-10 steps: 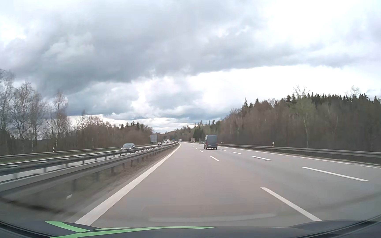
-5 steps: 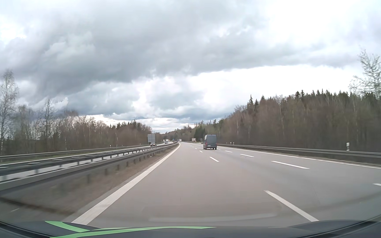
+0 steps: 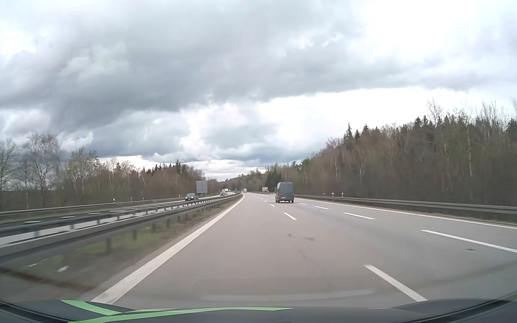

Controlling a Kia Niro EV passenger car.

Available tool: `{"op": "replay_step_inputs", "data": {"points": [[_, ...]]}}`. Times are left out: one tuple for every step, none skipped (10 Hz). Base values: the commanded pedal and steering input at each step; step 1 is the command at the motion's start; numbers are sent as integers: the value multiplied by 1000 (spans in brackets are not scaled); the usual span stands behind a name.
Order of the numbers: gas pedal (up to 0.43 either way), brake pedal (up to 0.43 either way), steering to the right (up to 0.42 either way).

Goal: Follow the waypoints while adhering to traffic rules and regulations

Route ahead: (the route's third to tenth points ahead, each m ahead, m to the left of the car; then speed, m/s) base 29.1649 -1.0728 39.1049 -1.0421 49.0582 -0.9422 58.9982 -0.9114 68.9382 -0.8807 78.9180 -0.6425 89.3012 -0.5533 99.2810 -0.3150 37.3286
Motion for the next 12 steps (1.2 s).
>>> {"op": "replay_step_inputs", "data": {"points": [[370,0,-4],[370,0,-4],[350,0,-4],[350,0,-4],[331,0,-4],[331,0,-4],[319,0,-4],[299,0,-4],[287,0,-4],[287,0,-4],[287,0,-4],[280,0,-4]]}}
